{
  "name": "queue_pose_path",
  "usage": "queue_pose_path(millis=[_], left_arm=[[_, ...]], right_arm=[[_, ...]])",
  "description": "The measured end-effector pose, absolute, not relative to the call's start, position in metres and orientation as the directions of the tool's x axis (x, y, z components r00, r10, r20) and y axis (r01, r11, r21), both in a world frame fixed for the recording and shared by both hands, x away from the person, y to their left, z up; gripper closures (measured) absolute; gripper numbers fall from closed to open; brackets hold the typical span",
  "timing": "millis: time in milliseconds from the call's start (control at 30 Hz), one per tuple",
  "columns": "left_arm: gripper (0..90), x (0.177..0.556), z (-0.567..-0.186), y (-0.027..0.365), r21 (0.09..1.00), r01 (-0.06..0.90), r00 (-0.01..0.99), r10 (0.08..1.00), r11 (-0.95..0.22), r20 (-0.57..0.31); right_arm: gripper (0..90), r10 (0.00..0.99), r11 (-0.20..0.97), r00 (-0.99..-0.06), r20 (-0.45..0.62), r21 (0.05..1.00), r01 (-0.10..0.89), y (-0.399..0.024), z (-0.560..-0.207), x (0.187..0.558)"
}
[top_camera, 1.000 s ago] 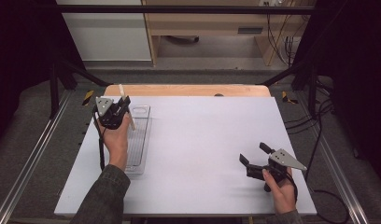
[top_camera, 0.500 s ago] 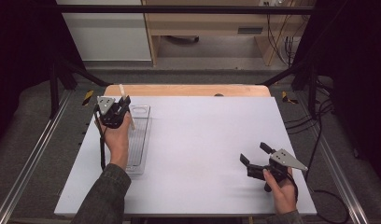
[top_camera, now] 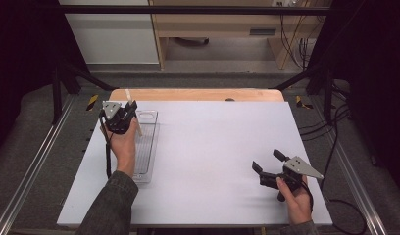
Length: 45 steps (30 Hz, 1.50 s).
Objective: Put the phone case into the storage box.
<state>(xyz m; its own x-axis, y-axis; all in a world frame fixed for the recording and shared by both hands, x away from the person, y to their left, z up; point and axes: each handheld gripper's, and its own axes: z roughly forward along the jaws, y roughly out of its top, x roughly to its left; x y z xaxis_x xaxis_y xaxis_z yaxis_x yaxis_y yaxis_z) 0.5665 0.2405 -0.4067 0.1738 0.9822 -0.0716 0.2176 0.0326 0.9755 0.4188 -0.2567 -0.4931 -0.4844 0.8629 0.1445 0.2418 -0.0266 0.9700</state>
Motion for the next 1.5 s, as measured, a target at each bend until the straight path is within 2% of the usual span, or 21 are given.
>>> queue_pose_path(millis=[767, 1067, 1500], left_arm=[[79.7, 0.575, -0.413, 0.236, 0.966, 0.248, 0.176, 0.977, 0.077, -0.123], [78.6, 0.581, -0.414, 0.232, 0.952, 0.273, 0.190, 0.962, 0.141, -0.197], [78.1, 0.585, -0.416, 0.229, 0.946, 0.280, 0.196, 0.955, 0.163, -0.223]], right_arm=[[5.3, 0.860, -0.031, -0.487, 0.153, 0.968, 0.250, -0.256, -0.494, 0.419], [5.1, 0.859, -0.035, -0.488, 0.158, 0.967, 0.253, -0.256, -0.494, 0.419], [5.0, 0.857, -0.033, -0.489, 0.160, 0.966, 0.258, -0.255, -0.494, 0.420]])
